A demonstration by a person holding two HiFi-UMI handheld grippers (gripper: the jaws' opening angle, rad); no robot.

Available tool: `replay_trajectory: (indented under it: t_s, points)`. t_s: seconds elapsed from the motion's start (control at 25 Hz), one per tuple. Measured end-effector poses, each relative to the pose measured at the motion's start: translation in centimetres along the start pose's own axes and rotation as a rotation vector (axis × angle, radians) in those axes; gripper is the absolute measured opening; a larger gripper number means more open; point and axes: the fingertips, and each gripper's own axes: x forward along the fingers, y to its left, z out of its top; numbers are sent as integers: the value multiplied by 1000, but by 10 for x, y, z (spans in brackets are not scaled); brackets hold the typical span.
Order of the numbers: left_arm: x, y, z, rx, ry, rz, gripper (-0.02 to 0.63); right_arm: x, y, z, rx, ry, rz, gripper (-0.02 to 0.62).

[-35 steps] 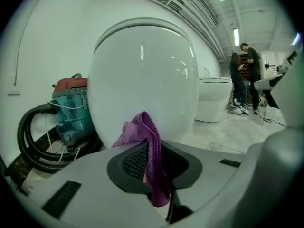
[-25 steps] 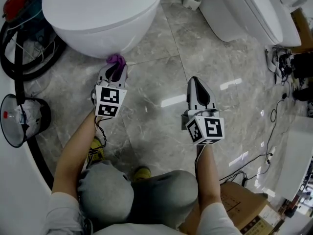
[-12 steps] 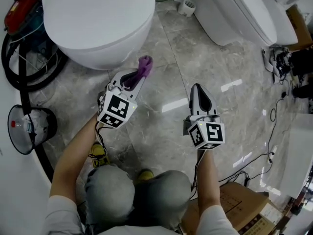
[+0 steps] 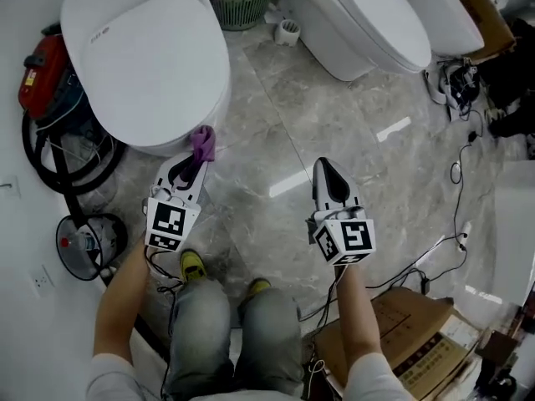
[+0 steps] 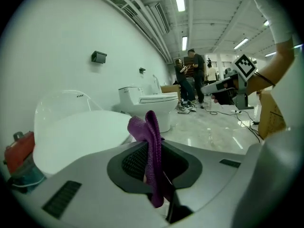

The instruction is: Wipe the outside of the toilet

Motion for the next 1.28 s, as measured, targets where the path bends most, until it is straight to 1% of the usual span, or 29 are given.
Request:
replay_trajectory:
  t_s: [0.08, 0.16, 0.36, 0.52, 0.6, 0.68, 0.72, 0.8, 0.92, 1.08, 1.28]
  points:
    - [-20, 5, 27, 14, 9, 7, 75, -8, 3, 30, 33, 0, -2, 8]
    - [-41, 15, 59, 8, 2, 17, 75, -16, 6, 62, 72, -2, -9, 8]
    - [-95, 59, 144, -35, -22, 65, 75, -40, 23, 154, 83, -16, -16, 8]
    - [-141, 96, 212, -76, -51, 128, 75, -60, 36, 235, 52, -38, -35, 8]
    - [-164, 113, 248, -120, -71, 168, 75, -70, 40, 271, 34, -47, -57, 8]
    - [-188, 128, 278, -168, -89, 202, 75, -79, 48, 306, 45, -58, -67, 8]
    - [-200, 135, 291, -180, -96, 216, 75, -84, 53, 322, 49, -66, -69, 8]
    - [-225, 147, 312, -182, -105, 236, 75, -91, 65, 351, 52, -78, -72, 8]
    - [-256, 159, 334, -154, -108, 253, 75, -102, 82, 385, 61, -87, -88, 8]
    - [-290, 167, 354, -98, -98, 265, 75, -118, 104, 421, 78, -97, -105, 8]
    - [-328, 180, 383, -76, -129, 272, 75, -145, 128, 462, 87, -113, -139, 8]
